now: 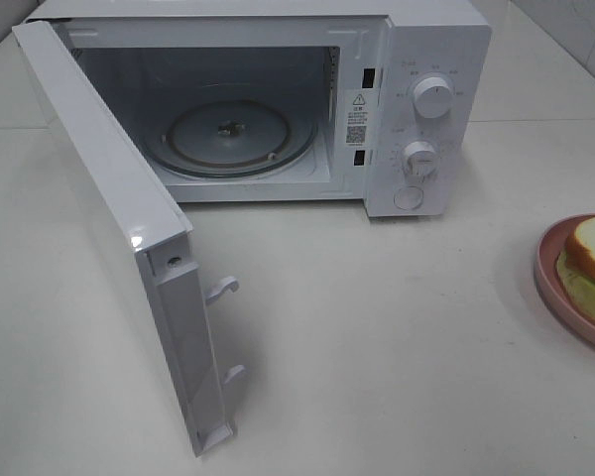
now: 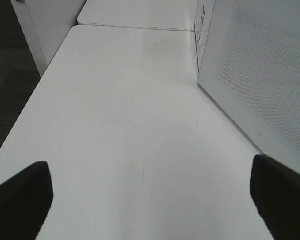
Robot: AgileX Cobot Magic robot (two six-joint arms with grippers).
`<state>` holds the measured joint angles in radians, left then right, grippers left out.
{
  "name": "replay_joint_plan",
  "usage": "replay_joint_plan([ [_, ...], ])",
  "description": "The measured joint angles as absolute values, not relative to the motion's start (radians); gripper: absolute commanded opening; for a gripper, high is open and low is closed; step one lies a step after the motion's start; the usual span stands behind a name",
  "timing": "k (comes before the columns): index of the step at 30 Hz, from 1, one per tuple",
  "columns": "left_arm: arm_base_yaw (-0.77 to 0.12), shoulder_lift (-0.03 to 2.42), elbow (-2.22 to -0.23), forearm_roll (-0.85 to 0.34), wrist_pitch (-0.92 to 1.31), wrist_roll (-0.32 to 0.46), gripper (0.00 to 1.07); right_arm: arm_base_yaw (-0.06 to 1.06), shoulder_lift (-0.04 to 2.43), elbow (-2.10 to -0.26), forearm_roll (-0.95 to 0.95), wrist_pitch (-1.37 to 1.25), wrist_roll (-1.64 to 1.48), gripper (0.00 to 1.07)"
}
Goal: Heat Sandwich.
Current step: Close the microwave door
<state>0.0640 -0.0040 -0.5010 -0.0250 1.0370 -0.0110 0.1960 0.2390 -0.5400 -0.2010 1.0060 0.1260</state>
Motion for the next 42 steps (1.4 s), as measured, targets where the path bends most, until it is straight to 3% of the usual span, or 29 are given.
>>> replay_joint_plan([
  [23,0.064,-0.004,-0.501,-0.025,1.037,-0.011,0.99,0.039,-0.003,-0.505,-0.068,1.048,0.065,0.75],
  [42,0.064,-0.004,-0.501,-0.025,1.037,-0.011,0.99,0.034,-0.003,-0.505,-0.064,1.049,0.054,0.76],
])
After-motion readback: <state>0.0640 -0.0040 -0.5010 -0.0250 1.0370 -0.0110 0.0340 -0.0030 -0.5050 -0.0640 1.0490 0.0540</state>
